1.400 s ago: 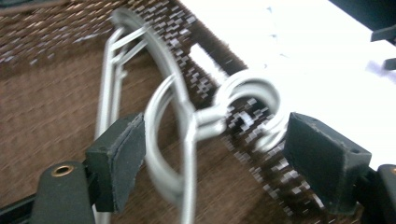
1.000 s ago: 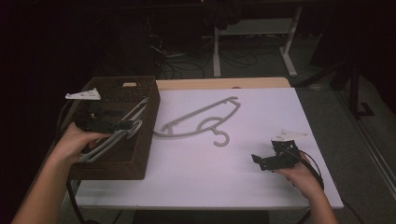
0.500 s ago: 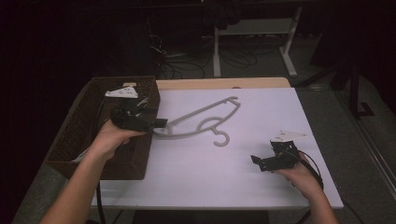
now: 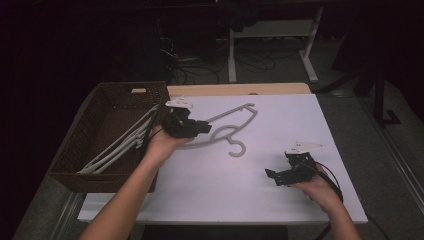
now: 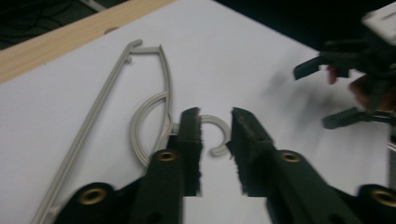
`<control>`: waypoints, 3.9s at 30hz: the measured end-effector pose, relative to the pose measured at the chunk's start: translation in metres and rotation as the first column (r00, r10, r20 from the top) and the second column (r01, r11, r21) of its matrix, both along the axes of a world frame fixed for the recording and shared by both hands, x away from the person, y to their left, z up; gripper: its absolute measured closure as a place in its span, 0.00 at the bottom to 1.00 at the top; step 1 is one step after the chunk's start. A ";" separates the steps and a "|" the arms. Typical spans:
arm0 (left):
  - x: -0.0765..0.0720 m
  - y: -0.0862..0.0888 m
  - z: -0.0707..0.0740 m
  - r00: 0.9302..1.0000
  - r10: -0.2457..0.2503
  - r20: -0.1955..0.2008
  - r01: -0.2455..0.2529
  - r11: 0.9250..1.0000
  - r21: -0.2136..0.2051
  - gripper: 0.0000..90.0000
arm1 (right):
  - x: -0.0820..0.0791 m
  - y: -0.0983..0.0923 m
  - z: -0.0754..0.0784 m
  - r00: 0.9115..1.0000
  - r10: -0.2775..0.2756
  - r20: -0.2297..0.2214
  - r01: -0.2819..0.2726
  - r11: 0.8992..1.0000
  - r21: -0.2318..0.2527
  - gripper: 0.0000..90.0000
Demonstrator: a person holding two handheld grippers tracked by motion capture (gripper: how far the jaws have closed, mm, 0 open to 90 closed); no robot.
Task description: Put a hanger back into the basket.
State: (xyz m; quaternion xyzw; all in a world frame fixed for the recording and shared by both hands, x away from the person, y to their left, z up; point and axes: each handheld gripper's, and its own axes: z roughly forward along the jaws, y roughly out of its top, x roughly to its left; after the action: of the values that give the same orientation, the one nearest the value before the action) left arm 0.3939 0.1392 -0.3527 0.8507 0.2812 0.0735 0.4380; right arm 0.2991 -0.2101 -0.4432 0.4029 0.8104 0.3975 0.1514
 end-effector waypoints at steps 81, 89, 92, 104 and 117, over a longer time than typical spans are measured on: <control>-0.065 0.028 -0.075 0.982 -0.153 -0.112 0.154 0.988 -0.002 0.18 | 0.047 0.023 0.026 0.999 -0.036 -0.031 0.036 0.999 0.023 0.22; -0.069 0.029 -0.077 0.980 -0.166 -0.114 0.167 0.986 0.000 0.16 | 0.085 0.038 0.037 0.997 -0.067 -0.028 0.067 0.998 -0.001 0.50; -0.071 0.027 -0.076 0.979 -0.170 -0.110 0.171 0.985 0.002 0.16 | 0.100 0.043 0.035 0.996 -0.079 -0.045 0.078 0.997 -0.023 0.61; -0.071 0.027 -0.077 0.977 -0.181 -0.111 0.182 0.983 -0.004 0.16 | 0.141 0.052 0.014 0.985 -0.146 -0.094 0.135 0.984 -0.117 0.99; -0.070 0.030 -0.074 0.978 -0.180 -0.106 0.178 0.984 -0.022 0.17 | 0.155 0.060 -0.002 0.980 -0.156 -0.126 0.134 0.976 -0.170 0.99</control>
State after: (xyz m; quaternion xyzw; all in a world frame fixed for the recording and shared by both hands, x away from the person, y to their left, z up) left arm 0.3239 0.1688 -0.4267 0.8726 0.2271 -0.0139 0.4321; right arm 0.4539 -0.1500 -0.4451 0.4742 0.8167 0.2898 0.1551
